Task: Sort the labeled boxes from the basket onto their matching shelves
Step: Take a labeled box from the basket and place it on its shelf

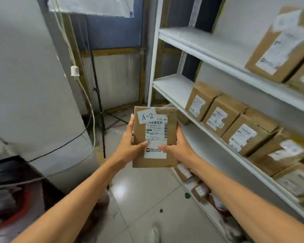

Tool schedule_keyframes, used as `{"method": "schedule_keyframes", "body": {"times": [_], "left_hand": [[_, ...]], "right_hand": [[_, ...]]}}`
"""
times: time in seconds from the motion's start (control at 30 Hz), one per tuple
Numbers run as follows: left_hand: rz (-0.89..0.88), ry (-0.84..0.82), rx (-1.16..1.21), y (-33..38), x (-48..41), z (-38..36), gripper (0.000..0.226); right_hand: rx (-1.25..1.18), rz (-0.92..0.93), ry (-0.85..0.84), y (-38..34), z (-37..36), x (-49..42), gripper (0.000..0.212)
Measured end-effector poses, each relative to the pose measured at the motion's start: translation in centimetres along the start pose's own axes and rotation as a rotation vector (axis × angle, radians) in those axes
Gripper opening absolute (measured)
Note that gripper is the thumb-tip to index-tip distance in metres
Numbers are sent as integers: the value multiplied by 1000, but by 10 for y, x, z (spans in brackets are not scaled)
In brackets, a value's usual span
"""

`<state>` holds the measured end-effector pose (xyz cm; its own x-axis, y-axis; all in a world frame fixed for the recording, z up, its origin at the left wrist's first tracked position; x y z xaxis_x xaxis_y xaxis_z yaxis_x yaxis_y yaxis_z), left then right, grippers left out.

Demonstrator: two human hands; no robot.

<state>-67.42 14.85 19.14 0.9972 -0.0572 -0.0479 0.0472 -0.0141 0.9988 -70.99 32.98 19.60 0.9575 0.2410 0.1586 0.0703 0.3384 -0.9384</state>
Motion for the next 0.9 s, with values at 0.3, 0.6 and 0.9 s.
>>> {"method": "schedule_keyframes", "body": {"times": [0.3,0.6,0.9], "left_hand": [[131,-90,8,-31,-159,-11,100],[270,-97,-123,-49,-324,-9,78],[314,-201,-142,-76,-474,-12,78]], "right_hand": [[-69,-92,111,32,50,-129,101],[-80,-130,186,34,95,-258,101],[-136,-249,367,49,112,-375,108]]}}
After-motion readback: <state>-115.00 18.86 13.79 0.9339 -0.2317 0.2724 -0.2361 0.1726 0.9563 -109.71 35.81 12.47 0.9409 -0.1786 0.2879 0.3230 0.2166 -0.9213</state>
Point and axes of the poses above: each hand's wrist, its own x-axis away from the middle knuckle, its own z-axis out of the back of the hand, y = z × x, the point moved 3 cm from there along -x, towards the middle knuckle, and after that the axes turned 4 degrees about -z, right-handed, at the moved point
